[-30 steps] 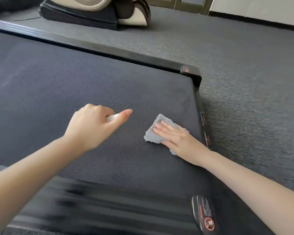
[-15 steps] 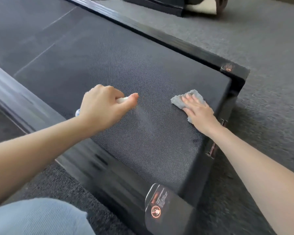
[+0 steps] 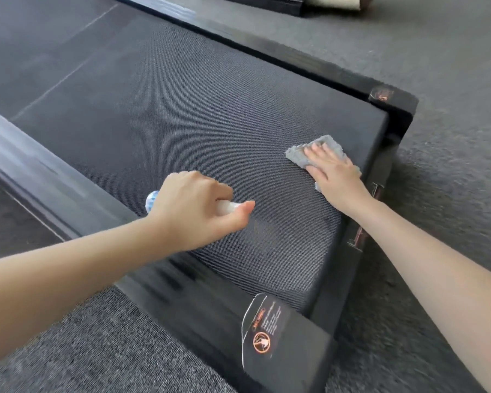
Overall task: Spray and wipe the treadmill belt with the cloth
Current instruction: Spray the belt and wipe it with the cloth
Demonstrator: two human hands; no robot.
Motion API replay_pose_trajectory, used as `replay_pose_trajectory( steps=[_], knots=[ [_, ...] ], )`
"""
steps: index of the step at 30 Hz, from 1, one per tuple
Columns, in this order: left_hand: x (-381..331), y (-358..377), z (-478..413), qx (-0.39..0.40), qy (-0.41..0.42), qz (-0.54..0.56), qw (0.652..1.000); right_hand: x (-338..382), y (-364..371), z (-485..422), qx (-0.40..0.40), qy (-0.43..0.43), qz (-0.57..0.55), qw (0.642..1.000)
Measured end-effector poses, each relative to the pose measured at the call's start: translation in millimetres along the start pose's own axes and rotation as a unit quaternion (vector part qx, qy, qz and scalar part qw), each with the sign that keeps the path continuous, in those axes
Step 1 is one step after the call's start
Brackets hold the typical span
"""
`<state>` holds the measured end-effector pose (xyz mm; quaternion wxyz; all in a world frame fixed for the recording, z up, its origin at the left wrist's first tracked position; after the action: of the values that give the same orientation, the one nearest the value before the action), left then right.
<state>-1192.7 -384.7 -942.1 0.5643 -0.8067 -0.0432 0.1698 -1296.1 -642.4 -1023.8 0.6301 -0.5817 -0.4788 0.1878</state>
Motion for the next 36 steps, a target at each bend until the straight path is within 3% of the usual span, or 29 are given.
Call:
replay_pose_trajectory(
  steps=[2, 7, 11, 15, 20, 25, 29, 32, 34, 36],
  knots=[
    [0, 1, 4, 0.026, 0.017, 0.005, 0.999, 1, -2, 1, 0.009, 0.009, -0.005, 1.0],
    [-11, -8, -10, 0.055, -0.044, -0.081, 0.994, -2, 2, -2, 0.018, 0.009, 0.015, 1.0],
    [-31, -4, -6, -0.003, 0.025, -0.016, 1.0, -3, 3, -3, 0.013, 0.009, 0.023, 1.0],
    [-47, 10, 3, 0.011, 0.064, 0.032, 0.997, -2, 1, -3, 0.024, 0.017, 0.025, 0.999],
    [-30, 7, -16, 0.008, -0.017, -0.012, 1.0, 6, -2, 5, 0.047, 0.009, 0.005, 0.999],
    [5, -8, -21, -0.03, -0.069, 0.003, 0.997, 47, 11, 33, 0.037, -0.082, -0.07, 0.993],
    [32, -29, -19, -0.043, -0.098, -0.025, 0.994, 95, 22, 88, 0.105, -0.223, -0.1, 0.964],
    [53, -43, -10, -0.047, -0.122, -0.041, 0.991, 85, 11, 122, 0.14, -0.314, -0.06, 0.937],
    [65, -47, -2, -0.047, -0.142, -0.045, 0.988, 67, 4, 115, 0.123, -0.329, -0.028, 0.936],
    [72, -49, 5, -0.042, -0.154, -0.04, 0.986, 45, 4, 88, 0.097, -0.274, -0.028, 0.956]
  ],
)
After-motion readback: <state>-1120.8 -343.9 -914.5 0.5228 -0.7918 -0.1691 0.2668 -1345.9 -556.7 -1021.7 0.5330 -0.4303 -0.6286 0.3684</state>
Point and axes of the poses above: each hand's wrist, its own z-axis away from the middle knuckle, its own y-axis out of the palm, x = y × z, the point moved 3 cm from there along -z, towards the middle knuckle, and after that the axes turned 2 degrees about -x, right-handed, at the moved point
